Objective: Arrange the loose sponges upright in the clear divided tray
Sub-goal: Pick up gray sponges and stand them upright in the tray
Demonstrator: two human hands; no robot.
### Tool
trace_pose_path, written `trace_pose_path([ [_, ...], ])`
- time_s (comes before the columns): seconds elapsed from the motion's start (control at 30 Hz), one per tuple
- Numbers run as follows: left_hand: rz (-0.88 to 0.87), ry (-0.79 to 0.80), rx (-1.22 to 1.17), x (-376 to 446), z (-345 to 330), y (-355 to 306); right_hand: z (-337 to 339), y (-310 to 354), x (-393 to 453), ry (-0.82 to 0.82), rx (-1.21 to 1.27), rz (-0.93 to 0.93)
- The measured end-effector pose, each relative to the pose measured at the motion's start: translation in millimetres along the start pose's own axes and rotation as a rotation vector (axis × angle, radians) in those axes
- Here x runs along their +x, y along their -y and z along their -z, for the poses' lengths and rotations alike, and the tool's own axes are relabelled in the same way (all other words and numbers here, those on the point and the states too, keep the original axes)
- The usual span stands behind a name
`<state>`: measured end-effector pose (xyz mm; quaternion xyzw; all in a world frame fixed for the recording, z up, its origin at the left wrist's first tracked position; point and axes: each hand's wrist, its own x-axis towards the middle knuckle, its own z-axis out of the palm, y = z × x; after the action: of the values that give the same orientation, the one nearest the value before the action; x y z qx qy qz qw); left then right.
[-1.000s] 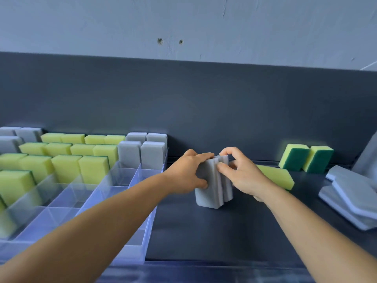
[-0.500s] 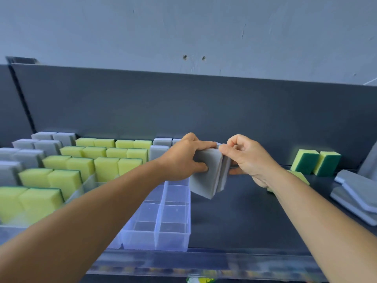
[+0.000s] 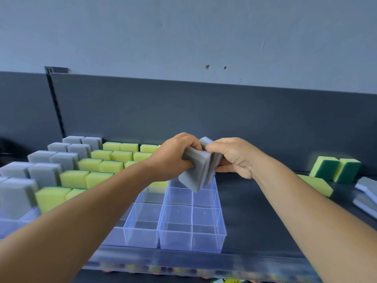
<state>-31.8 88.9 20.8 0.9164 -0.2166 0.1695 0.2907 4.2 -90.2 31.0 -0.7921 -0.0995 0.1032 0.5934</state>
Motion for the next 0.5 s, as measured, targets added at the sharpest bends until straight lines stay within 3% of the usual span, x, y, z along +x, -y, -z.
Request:
trace_pose_path([
  [0.1, 0.01, -0.009, 0.017, -2.3, 6.0, 7.4, -9.4, 1.4, 6.5, -0.052, -0.035, 0.042],
  [0.23, 0.078, -0.114, 0.077, -0.2, 20.5, 21.7, -7.9, -0.8, 15.4, -0.311, -0.369, 0.202],
  [0.33, 0.174, -0.167, 0.057, 1.9, 22.9, 32.3, -5.6, -7.1, 17.6, -0.296, -0.57, 0.264],
  [0.5, 0.25, -0.104, -0.007, 9.0, 3.3, 46.1, -1.9, -20.3, 24.8, -0.198, -0.628, 0.242],
])
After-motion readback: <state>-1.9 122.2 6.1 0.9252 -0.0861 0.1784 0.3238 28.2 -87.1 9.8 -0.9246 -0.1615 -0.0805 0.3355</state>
